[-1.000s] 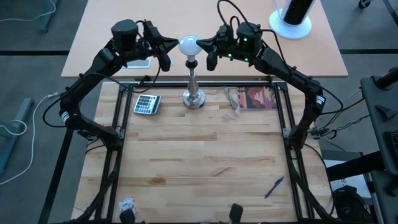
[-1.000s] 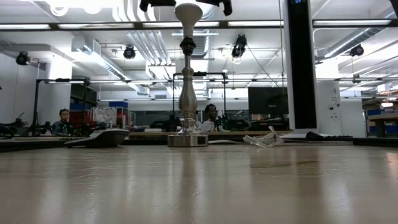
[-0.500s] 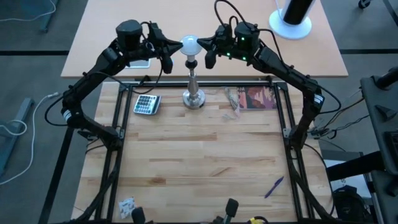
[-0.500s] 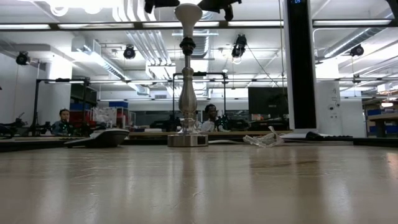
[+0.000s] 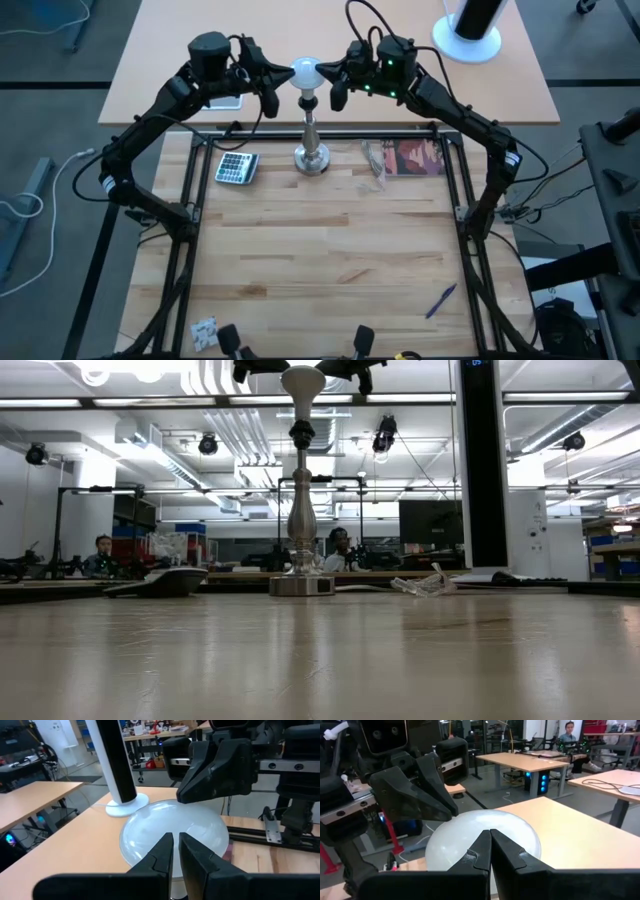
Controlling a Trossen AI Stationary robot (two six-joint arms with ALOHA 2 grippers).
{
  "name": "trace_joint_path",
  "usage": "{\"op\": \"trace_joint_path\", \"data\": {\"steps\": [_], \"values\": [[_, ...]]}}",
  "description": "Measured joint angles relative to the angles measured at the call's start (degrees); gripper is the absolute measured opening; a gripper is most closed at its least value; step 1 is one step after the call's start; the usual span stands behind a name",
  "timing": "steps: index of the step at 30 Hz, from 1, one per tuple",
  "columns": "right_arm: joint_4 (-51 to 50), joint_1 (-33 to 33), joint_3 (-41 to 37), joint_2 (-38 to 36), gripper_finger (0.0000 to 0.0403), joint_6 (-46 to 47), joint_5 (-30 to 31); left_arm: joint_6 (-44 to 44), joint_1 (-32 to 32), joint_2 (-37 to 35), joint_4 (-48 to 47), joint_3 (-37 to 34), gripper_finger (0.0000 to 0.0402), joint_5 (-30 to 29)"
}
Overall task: Screw lightbulb
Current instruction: Insert the lightbulb into the table lamp
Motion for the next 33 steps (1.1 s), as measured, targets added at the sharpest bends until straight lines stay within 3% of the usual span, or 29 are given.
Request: {"op": "trace_joint_path", "data": {"steps": [16,33], "values": [[0.1,0.6,-0.1,-0.3,0.0000,0.7,-3.5,-2.1,0.1,-0.3,3.1,-0.2,0.0022,-2.6],[1.2,-1.7,-0.2,-2.1,0.0000,-0.9,1.2,-2.1,-0.1,-2.7,1.0,0.1,0.0022,0.2]]}}
